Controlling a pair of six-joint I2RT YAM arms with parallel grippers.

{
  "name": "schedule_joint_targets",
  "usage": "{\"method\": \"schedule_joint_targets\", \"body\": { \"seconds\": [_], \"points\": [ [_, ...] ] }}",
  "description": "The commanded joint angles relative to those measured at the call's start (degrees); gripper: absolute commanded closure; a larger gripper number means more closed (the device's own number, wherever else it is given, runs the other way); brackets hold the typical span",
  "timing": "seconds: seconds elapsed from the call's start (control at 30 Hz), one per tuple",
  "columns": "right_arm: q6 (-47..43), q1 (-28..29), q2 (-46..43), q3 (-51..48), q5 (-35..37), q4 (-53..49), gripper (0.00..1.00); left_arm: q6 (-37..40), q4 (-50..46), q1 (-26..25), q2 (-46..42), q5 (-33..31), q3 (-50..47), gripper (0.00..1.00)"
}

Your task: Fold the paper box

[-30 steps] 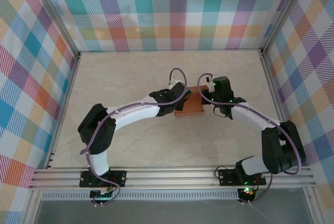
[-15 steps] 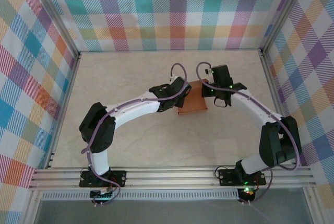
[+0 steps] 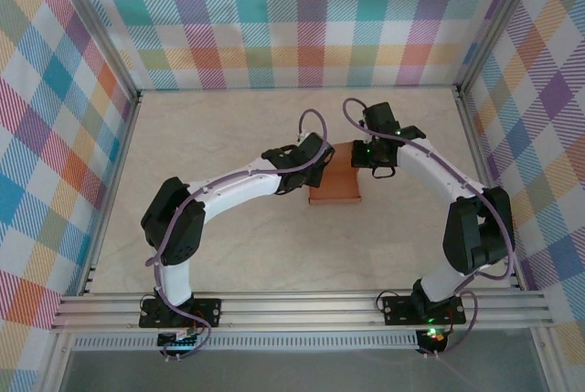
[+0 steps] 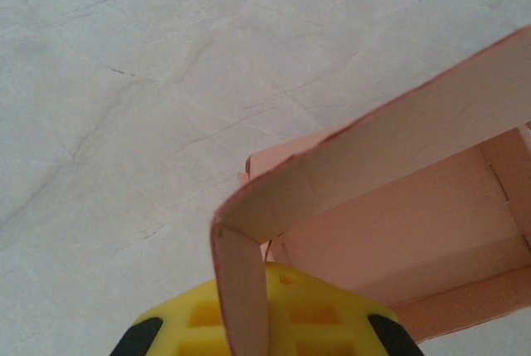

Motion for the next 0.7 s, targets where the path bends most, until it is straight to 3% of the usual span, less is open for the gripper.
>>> {"method": "schedule_joint_targets", "body": {
  "seconds": [0.0,0.4,0.67],
  "points": [
    [5.54,-0.48,-1.08,-1.93,0.16,0.38,1.00,0.51,-3.43,0.79,1.15,0.95,-0.15,1.00],
    [14.59,1.50,-7.79,-14.64,5.17,7.96,1.00,-0.80,-1.51,0.37,0.95,2.99,-1.84,1.00],
    [7.72,3.19,-10.24,-19.94,5.44,14.14,1.00,-1.56,-0.79,0.15,0.46,2.50,-3.36,1.00]
  ]
}}
